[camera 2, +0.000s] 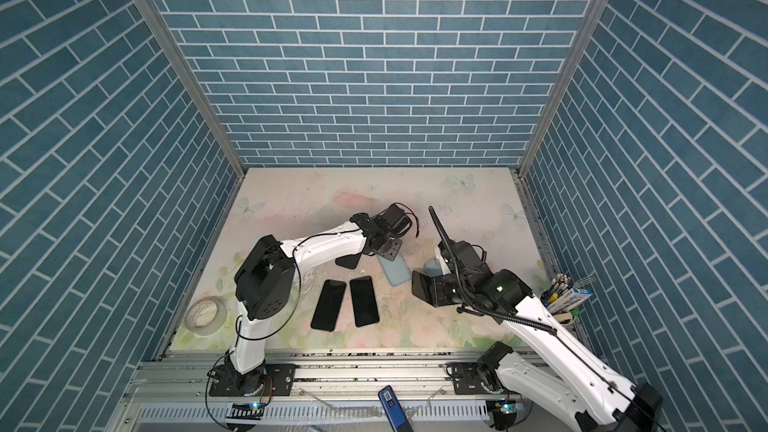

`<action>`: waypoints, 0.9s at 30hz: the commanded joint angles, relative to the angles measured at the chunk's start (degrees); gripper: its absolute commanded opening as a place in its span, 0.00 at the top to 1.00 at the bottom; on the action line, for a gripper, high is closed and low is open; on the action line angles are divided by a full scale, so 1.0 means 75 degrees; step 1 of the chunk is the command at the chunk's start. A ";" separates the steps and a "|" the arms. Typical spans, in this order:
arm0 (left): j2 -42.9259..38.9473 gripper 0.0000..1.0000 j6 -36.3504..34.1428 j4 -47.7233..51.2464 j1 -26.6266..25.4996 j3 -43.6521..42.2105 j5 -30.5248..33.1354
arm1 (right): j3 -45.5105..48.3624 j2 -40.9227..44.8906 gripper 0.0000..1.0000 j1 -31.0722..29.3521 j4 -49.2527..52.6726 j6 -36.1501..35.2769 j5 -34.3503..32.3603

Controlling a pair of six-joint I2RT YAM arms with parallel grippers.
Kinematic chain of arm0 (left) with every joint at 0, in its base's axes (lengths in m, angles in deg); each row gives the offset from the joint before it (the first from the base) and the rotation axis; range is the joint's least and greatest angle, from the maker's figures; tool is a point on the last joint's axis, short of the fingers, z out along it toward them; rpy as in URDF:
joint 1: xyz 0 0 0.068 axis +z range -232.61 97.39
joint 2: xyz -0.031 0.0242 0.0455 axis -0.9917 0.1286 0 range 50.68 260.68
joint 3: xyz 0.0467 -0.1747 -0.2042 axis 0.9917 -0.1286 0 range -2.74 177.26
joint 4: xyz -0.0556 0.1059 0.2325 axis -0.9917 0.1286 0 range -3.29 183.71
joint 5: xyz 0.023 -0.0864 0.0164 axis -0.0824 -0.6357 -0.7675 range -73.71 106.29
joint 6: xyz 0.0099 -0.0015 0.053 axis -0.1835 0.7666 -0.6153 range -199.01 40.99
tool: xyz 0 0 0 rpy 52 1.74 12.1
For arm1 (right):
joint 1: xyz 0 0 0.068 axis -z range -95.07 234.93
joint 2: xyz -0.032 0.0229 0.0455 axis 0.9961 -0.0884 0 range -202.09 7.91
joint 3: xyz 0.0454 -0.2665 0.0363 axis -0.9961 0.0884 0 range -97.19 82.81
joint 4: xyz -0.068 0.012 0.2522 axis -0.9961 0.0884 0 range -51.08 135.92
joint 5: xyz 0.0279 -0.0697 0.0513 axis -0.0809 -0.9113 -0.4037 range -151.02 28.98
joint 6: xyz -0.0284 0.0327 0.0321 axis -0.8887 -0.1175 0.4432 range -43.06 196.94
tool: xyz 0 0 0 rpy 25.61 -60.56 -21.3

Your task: Put the phone into the phone case

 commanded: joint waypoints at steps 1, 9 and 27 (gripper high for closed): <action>0.0226 0.50 -0.0772 0.0848 0.0433 0.0279 -0.0573 | 0.0180 0.0324 1.00 -0.0001 0.0148 0.0204 -0.0106; 0.1130 0.53 -0.1192 0.1298 0.0910 0.1364 -0.1699 | 0.0527 0.0382 1.00 0.0012 0.0011 0.0080 0.0081; 0.0746 0.91 -0.0869 0.1219 0.1198 0.0493 -0.2953 | 0.0477 0.0375 1.00 0.0010 -0.0114 0.0186 0.0252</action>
